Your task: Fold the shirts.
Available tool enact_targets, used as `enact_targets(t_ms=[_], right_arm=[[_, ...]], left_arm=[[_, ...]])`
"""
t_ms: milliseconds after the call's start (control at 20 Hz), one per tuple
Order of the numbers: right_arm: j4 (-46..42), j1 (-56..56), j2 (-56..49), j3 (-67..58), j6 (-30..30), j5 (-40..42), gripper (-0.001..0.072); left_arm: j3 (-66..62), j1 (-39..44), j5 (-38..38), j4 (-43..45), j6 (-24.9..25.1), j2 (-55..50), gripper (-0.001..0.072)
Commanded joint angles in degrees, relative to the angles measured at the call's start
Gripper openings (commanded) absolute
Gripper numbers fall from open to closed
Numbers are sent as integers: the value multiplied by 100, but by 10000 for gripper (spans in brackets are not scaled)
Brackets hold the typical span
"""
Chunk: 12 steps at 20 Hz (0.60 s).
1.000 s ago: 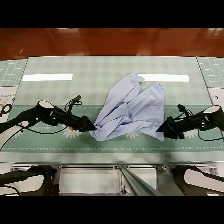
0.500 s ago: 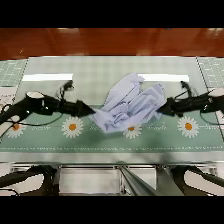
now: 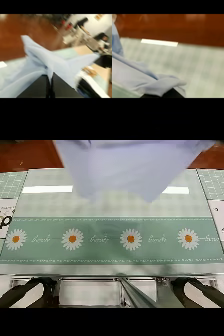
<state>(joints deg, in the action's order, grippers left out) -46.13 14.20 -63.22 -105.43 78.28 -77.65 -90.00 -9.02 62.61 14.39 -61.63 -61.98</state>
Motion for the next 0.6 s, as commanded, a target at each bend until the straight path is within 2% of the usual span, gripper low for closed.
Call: enact_targets(t_ms=[0, 150, 250, 450, 550], right_arm=[[-509, 0, 511, -1307, 192, 66, 20], [-1038, 0, 1193, -1305, 275, -90, 20], [-1362, 0, 1572, -1305, 393, -345, 20], [-1945, 0, 2166, -1058, 778, -1434, 20], [-2162, 0, 2503, -431, 872, -1561, 20]], left_arm=[[-1515, -168, -584, 1853, -999, 566, 21], [-1845, -168, -496, 2859, -1344, 1226, 21], [-1843, -168, -153, 3257, -1423, 1703, 22], [-1825, -168, 1438, 3346, -1805, 2330, 22], [-1622, -168, 2085, 3344, -2022, 2496, 22]])
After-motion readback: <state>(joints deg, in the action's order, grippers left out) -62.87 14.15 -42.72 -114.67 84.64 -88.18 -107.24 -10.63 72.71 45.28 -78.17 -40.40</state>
